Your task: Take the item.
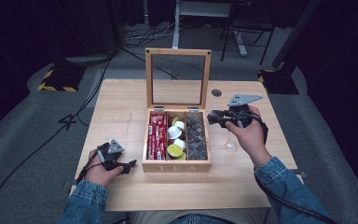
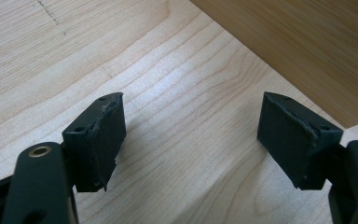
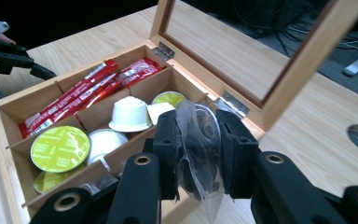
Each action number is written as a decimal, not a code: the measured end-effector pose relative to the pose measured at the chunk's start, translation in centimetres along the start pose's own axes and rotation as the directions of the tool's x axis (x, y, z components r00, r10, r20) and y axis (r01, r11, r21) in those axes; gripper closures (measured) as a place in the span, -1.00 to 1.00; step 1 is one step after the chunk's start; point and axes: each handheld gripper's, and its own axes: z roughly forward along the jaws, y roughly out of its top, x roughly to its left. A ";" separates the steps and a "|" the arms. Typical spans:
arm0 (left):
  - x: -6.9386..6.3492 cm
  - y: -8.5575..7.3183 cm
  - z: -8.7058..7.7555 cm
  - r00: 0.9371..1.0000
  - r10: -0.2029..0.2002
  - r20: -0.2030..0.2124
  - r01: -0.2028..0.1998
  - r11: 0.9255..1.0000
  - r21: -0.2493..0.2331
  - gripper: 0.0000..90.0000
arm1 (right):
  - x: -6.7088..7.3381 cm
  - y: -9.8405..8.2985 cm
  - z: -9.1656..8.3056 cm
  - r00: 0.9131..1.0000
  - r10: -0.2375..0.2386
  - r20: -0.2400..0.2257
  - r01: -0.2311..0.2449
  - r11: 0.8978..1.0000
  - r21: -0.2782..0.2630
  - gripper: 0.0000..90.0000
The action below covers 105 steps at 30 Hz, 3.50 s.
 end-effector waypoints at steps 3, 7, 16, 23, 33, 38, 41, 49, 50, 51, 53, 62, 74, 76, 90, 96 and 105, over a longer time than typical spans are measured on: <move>0.1 0.0 0.1 1.000 0.002 -0.007 -0.002 1.000 -0.007 -0.47 | -0.2 -0.1 -0.7 1.000 -0.002 0.014 0.002 1.000 -0.001 0.59; 0.3 0.0 0.2 1.000 -0.003 -0.006 0.003 1.000 -0.013 -0.47 | -0.6 -0.4 -1.6 0.999 -0.001 0.034 0.001 1.000 0.000 0.59; 0.3 0.0 0.3 1.000 -0.019 -0.021 0.018 0.999 -0.029 -0.47 | -1.6 -1.1 -3.4 0.997 -0.004 0.082 0.002 1.000 0.016 0.59; 0.3 -0.1 0.3 1.000 -0.020 -0.023 0.019 0.999 -0.030 -0.47 | -2.3 -1.7 -4.4 0.995 0.010 0.103 -0.012 1.000 0.018 0.59; 0.3 -0.1 0.3 0.999 -0.024 -0.026 0.023 0.999 -0.032 -0.47 | -3.2 -3.1 -5.0 0.991 0.019 0.133 -0.028 0.998 0.064 0.59; 0.3 -0.1 0.3 0.999 -0.024 -0.026 0.023 0.999 -0.033 -0.47 | -3.6 -4.0 -4.9 0.988 0.024 0.153 -0.039 0.995 0.094 0.59; 0.3 -0.1 0.3 0.999 -0.022 -0.026 0.021 0.999 -0.034 -0.47 | -3.8 -4.3 -4.8 0.989 0.033 0.147 -0.050 0.993 0.110 0.59; 0.3 -0.1 0.3 0.999 -0.022 -0.026 0.021 0.999 -0.034 -0.47 | -3.8 -5.2 -4.4 0.989 0.044 0.142 -0.064 0.988 0.142 0.59; 0.3 -0.1 0.3 0.999 -0.022 -0.026 0.021 0.999 -0.035 -0.47 | -3.9 -5.4 -4.4 0.989 0.045 0.142 -0.066 0.987 0.147 0.59; 0.3 -0.1 0.3 0.999 -0.022 -0.026 0.021 0.999 -0.035 -0.47 | -3.9 -5.5 -4.4 0.989 0.048 0.143 -0.070 0.987 0.148 0.59; 0.3 -0.1 0.3 0.999 -0.021 -0.026 0.020 0.999 -0.034 -0.47 | -3.9 -5.6 -4.4 0.988 0.051 0.144 -0.073 0.986 0.148 0.59; 0.3 -0.1 0.3 0.999 -0.022 -0.026 0.021 0.999 -0.035 -0.47 | -3.8 -6.5 -4.3 0.990 0.063 0.124 -0.084 0.981 0.175 0.58; 0.3 -0.1 0.3 0.999 -0.022 -0.026 0.021 0.999 -0.035 -0.47 | -3.4 -7.3 -3.3 0.993 0.070 0.095 -0.090 0.969 0.230 0.43; 0.3 -0.1 0.3 0.999 -0.022 -0.026 0.021 0.999 -0.035 -0.47 | -3.5 -7.4 -3.1 0.992 0.091 0.086 -0.108 0.968 0.228 0.33; 0.4 -0.1 0.4 0.999 -0.021 -0.028 0.020 0.999 -0.036 -0.48 | -3.7 -7.1 -3.2 0.983 0.163 0.085 -0.172 0.979 0.112 -0.17; 0.5 0.0 0.4 0.999 -0.025 -0.033 0.024 0.999 -0.037 -0.49 | -3.7 -5.8 -3.7 0.984 0.151 0.099 -0.157 0.986 0.061 -0.27; 0.5 0.1 0.5 0.999 -0.034 -0.035 0.033 0.999 -0.030 -0.51 | -3.6 -3.1 -4.2 0.987 0.117 0.108 -0.119 0.993 0.010 -0.29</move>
